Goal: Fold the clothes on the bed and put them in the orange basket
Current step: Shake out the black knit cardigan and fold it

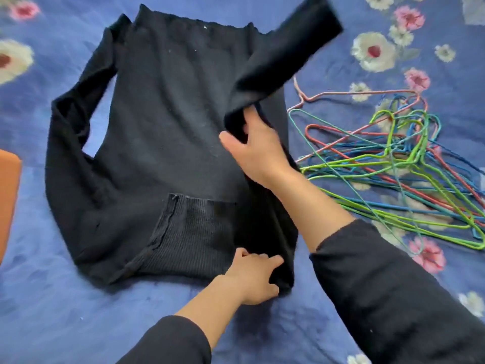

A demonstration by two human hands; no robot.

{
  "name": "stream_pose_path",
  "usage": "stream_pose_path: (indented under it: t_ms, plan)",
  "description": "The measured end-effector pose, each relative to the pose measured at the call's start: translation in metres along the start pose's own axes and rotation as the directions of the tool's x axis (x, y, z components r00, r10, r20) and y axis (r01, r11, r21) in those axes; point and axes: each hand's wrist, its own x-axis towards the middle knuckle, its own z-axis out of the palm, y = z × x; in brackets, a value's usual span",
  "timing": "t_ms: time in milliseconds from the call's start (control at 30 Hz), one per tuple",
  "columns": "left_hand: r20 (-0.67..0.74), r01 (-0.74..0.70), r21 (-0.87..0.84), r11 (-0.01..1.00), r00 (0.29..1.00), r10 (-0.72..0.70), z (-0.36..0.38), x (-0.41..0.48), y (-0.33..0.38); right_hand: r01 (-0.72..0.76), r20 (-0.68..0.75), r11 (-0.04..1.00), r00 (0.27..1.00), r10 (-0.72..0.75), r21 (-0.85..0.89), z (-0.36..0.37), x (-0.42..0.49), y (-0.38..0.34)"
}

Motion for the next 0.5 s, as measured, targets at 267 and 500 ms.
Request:
stream_pose_path:
  t_ms: [267,500]
  plan:
    - [-0.111,0.032,-0.897,0.441,0.949,-0.296,-0.048,-0.018,-0.054,-0.041,0.198,0.967,0.976,0.093,-0.250,0.038,-0.033,0.032]
    - [-0.089,-0.135,-0.990,-0.033,0.800,-0.593,-0.133,-0.025,-0.144,-0.050,0.427,0.883,0.861,0.275,-0.467,0.044,-0.078,0.065]
